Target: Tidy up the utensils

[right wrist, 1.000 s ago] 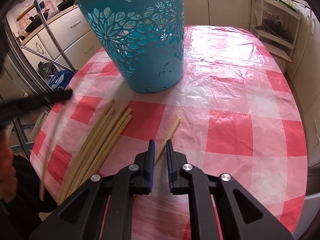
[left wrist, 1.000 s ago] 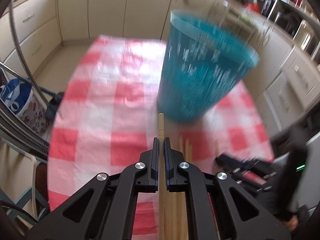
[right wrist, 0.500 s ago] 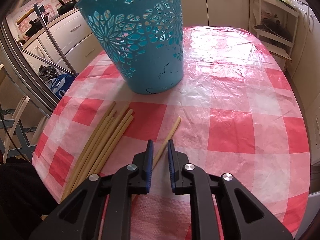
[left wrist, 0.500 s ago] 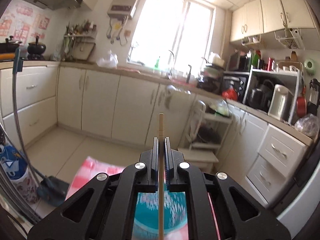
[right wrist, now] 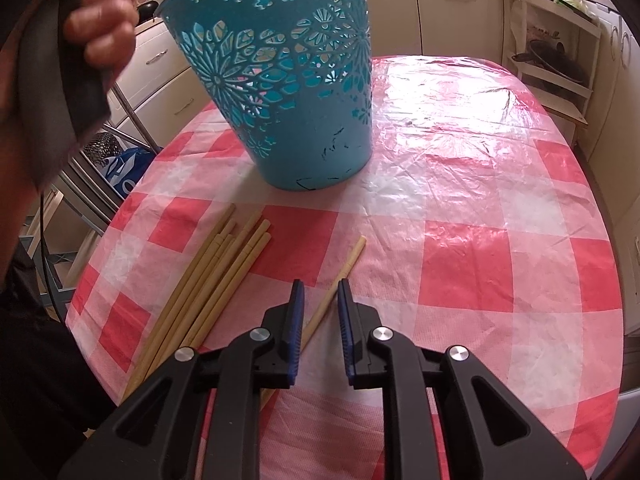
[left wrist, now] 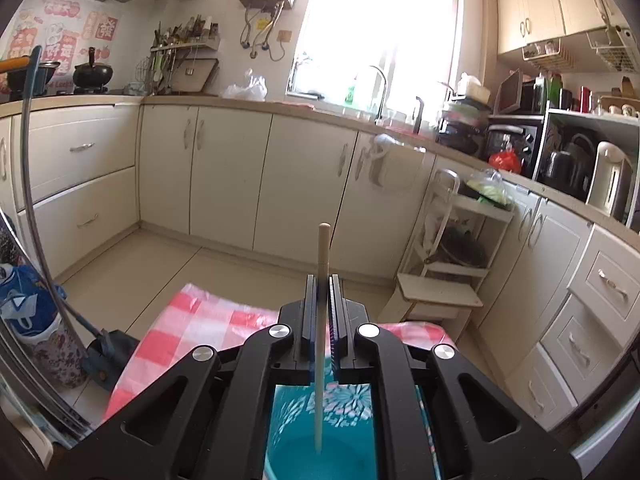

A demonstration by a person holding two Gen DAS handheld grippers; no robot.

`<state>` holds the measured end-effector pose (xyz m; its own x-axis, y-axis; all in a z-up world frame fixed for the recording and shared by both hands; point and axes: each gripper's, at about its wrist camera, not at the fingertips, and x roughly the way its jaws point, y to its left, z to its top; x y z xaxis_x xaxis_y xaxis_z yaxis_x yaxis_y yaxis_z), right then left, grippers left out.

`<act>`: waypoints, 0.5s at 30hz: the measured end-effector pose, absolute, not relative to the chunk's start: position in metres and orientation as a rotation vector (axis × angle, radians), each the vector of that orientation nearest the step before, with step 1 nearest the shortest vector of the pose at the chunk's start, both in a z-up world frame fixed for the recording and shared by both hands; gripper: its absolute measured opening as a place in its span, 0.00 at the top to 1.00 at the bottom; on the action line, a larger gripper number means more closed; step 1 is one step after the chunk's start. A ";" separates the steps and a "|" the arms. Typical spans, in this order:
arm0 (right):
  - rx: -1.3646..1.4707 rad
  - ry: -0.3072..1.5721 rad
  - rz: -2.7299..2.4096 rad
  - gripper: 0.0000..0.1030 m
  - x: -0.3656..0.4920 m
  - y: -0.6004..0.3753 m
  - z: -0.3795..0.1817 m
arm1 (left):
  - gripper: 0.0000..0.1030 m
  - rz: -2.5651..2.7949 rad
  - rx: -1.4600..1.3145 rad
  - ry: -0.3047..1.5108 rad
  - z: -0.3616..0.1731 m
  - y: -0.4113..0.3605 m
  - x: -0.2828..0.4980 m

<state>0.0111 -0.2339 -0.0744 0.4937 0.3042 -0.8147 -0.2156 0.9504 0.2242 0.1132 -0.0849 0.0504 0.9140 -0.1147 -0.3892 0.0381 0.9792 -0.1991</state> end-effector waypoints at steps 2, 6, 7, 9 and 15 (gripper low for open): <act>0.109 1.009 0.320 0.83 0.011 -0.236 -0.075 | 0.94 -0.090 -0.171 0.454 0.039 -0.086 0.109; 0.188 1.031 0.325 0.83 0.011 -0.250 -0.075 | 0.72 -0.107 -0.134 0.515 0.028 -0.082 0.089; 0.207 1.036 0.319 0.83 0.011 -0.254 -0.075 | 0.67 -0.106 -0.126 0.523 0.026 -0.079 0.081; 0.208 1.041 0.303 0.83 0.010 -0.256 -0.075 | 0.54 -0.099 -0.116 0.528 0.024 -0.069 0.062; 0.162 1.061 0.228 0.83 0.007 -0.245 -0.071 | 0.42 -0.090 -0.143 0.536 0.016 -0.038 0.026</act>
